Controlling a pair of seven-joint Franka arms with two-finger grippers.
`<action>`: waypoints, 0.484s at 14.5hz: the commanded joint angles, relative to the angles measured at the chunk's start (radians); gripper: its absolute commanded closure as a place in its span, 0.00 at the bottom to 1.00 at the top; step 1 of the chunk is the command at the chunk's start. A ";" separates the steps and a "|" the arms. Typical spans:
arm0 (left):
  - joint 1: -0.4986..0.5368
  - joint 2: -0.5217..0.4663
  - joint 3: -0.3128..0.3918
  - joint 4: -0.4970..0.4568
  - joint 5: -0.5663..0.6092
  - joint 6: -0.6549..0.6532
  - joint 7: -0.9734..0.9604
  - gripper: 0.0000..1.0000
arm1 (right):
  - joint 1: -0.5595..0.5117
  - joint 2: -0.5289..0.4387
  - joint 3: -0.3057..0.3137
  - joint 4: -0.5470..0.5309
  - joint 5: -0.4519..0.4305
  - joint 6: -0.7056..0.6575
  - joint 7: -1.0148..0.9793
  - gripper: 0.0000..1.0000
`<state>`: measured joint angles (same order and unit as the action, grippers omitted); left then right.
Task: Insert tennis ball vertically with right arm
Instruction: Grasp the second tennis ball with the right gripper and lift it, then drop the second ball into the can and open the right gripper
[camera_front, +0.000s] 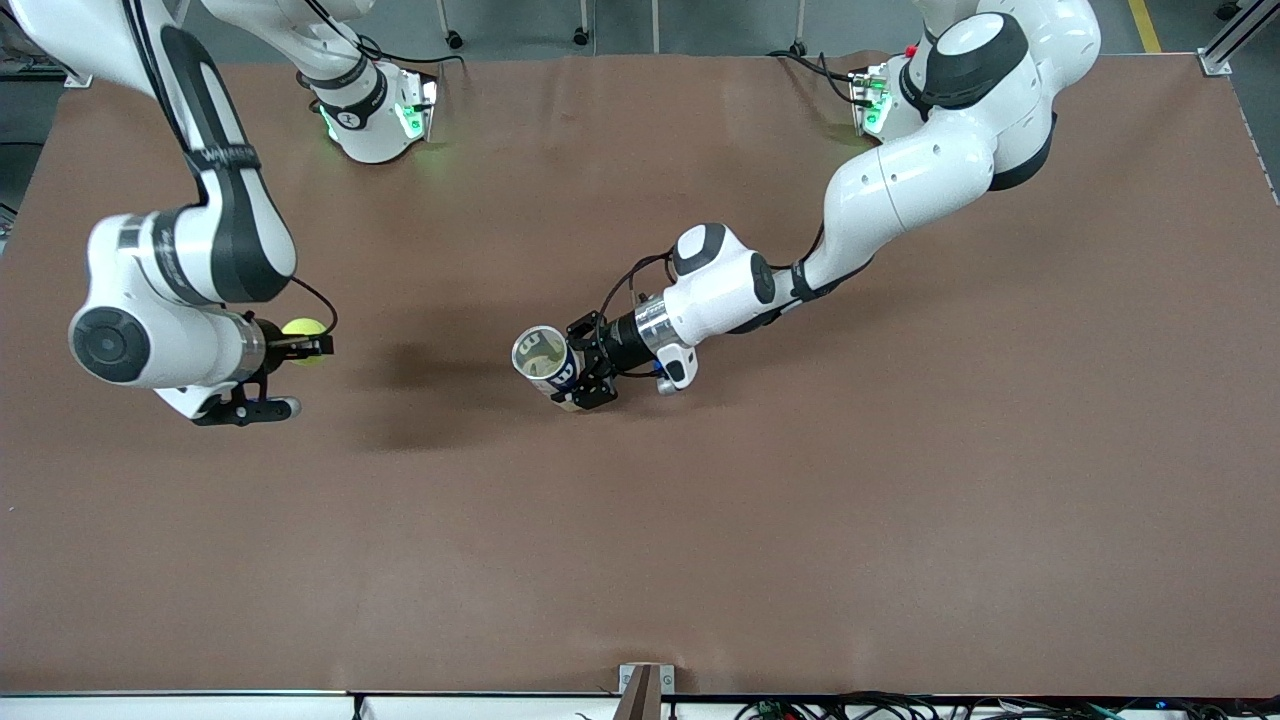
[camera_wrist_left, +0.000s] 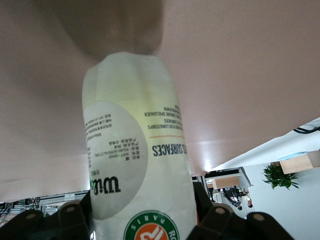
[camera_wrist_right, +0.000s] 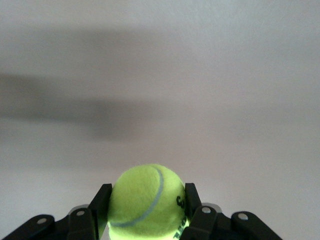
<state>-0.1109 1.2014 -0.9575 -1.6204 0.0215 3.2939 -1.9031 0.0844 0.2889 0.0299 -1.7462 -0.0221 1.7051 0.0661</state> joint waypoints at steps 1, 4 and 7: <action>-0.007 0.018 0.008 0.013 0.017 0.016 0.007 0.26 | 0.102 0.021 -0.001 0.132 0.001 -0.068 0.144 0.64; -0.010 0.027 0.010 0.013 0.017 0.019 0.007 0.26 | 0.222 0.036 -0.002 0.229 0.137 -0.055 0.323 0.65; -0.010 0.027 0.009 0.013 0.015 0.019 0.006 0.26 | 0.302 0.099 -0.004 0.298 0.149 -0.027 0.496 0.65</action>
<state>-0.1134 1.2169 -0.9435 -1.6211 0.0215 3.2939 -1.9030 0.3556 0.3247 0.0355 -1.5226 0.1081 1.6717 0.4783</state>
